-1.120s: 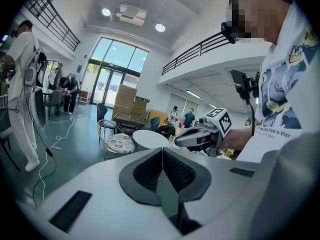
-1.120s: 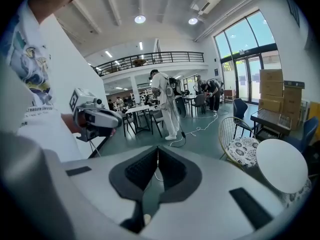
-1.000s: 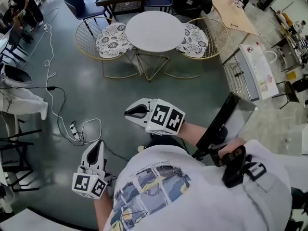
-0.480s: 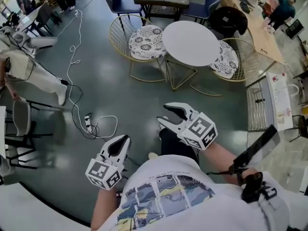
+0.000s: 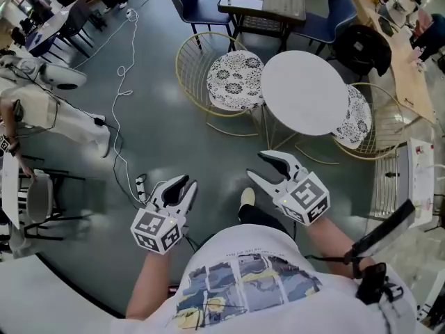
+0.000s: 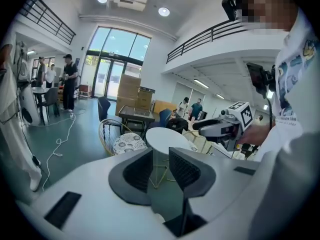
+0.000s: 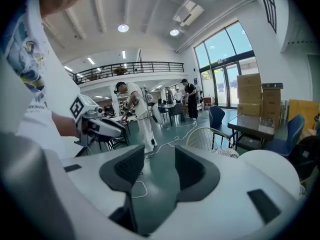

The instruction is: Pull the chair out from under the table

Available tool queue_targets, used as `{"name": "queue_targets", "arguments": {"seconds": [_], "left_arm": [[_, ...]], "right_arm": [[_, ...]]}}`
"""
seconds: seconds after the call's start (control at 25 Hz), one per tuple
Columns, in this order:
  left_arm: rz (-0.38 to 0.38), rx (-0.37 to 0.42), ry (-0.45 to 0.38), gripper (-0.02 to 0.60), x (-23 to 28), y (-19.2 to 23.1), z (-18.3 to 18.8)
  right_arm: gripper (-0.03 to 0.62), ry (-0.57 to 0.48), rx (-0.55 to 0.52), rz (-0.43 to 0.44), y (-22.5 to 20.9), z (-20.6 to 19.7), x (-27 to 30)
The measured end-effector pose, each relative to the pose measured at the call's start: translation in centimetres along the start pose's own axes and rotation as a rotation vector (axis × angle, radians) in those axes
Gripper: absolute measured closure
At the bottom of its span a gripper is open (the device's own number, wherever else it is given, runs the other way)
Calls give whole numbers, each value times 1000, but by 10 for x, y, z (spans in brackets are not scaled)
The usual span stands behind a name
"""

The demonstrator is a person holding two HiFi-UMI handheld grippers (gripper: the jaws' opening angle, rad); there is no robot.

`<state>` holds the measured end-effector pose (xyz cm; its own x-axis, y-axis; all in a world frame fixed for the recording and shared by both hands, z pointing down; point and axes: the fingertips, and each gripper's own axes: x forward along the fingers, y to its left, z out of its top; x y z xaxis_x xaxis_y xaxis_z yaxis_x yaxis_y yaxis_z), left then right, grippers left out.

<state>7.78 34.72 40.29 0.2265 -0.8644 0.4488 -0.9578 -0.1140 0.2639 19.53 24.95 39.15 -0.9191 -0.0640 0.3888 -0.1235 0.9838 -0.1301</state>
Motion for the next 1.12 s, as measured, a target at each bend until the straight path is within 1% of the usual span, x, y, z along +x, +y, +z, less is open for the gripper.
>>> {"name": "queue_targets", "arguments": {"seconds": [0.04,0.08,0.16,0.24,0.36,0.44,0.52,0.6,0.68,0.76,0.84,0.96,1.04,1.12], "left_arm": [[11,1,5,495,24,20,23],[19,2,7,487,47,37,37],[29,3,16,471,92,65,54],[35,1,36,462,128,95,69],[45,17,71,460,174,149,80],[51,33,95,457,208,191,81],[50,30,122,455,240,237,81],[41,24,148,452,273,291,91],[24,33,177,445,312,351,114],[1,24,210,431,352,413,140],[-19,-14,237,417,396,479,165],[-38,-64,284,405,475,583,203],[-44,-67,329,396,524,650,231],[-42,-53,371,391,559,705,256]], "right_arm": [[419,-1,-13,-4,-29,16,11],[419,-4,-25,-13,-56,25,18],[419,-11,-29,-38,-103,30,30],[419,-16,-10,-63,-140,34,42],[419,-17,12,-106,-179,35,65],[419,-18,27,-145,-204,31,82],[419,-19,50,-185,-226,29,104],[419,-13,69,-229,-251,38,134],[419,-8,86,-291,-282,59,168],[419,-6,116,-361,-316,84,206],[419,-8,149,-419,-350,106,249],[419,-1,193,-490,-410,139,319],[419,10,222,-545,-446,170,363],[419,12,255,-607,-466,199,393]]}}
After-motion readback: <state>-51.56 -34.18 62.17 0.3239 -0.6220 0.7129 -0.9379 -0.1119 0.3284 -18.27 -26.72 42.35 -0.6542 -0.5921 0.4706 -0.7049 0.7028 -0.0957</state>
